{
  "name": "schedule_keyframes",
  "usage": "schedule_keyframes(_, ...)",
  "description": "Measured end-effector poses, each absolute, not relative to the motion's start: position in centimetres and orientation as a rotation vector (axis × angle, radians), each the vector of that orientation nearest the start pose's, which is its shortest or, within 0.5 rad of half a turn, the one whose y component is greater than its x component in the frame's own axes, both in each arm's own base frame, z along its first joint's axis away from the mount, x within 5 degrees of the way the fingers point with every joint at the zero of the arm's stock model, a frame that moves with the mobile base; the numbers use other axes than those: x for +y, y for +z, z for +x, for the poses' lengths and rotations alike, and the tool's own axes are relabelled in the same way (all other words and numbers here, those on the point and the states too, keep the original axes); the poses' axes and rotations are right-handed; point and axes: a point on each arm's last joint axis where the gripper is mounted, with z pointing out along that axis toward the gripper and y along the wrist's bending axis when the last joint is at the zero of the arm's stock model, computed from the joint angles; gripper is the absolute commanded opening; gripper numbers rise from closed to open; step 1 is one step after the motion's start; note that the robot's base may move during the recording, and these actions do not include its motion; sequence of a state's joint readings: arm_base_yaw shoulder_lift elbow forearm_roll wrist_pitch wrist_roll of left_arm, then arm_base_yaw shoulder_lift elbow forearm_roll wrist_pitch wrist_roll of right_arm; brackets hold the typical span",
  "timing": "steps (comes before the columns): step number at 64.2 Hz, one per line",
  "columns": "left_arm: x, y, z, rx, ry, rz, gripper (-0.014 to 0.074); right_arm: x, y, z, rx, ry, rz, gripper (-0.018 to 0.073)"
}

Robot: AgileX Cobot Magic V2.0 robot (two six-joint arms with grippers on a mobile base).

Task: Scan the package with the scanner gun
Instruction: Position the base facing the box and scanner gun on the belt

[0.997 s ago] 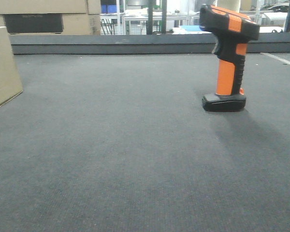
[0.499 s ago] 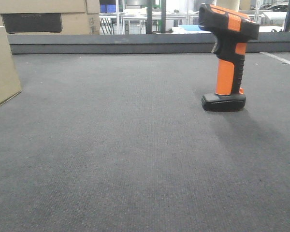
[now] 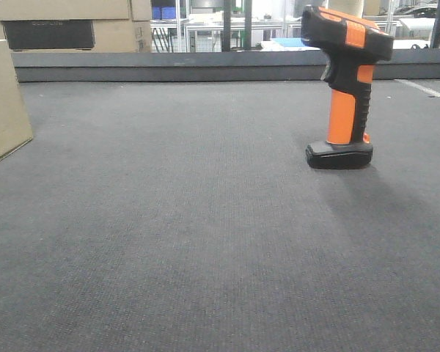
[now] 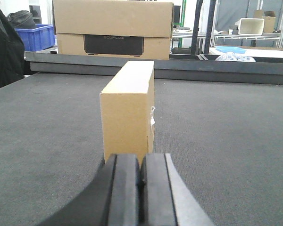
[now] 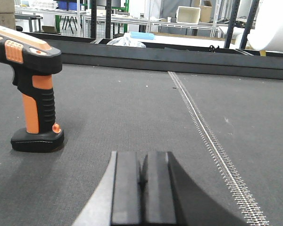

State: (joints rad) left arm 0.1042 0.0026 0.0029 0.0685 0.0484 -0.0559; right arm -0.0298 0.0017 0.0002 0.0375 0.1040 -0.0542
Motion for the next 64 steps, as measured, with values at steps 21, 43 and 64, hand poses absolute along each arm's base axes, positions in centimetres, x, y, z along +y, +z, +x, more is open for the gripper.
schedule_keyframes(21, 0.6, 21.2, 5.6, 1.488, 0.094, -0.068, -0.0111, -0.1, 20.6, 5.7, 1.559, -0.035, 0.008, -0.0162)
schedule_keyframes(43, 0.5, 26.0, 4.6, 1.281, 0.012, -0.129, -0.0111, -0.2, 24.0, 5.1, 1.373, -0.041, 0.009, -0.0162)
schedule_keyframes(64, 0.6, 39.8, 2.8, 1.38, 0.122, -0.082, 0.0229, -0.1, 35.6, 4.0, 1.229, -0.036, 0.009, 0.002)
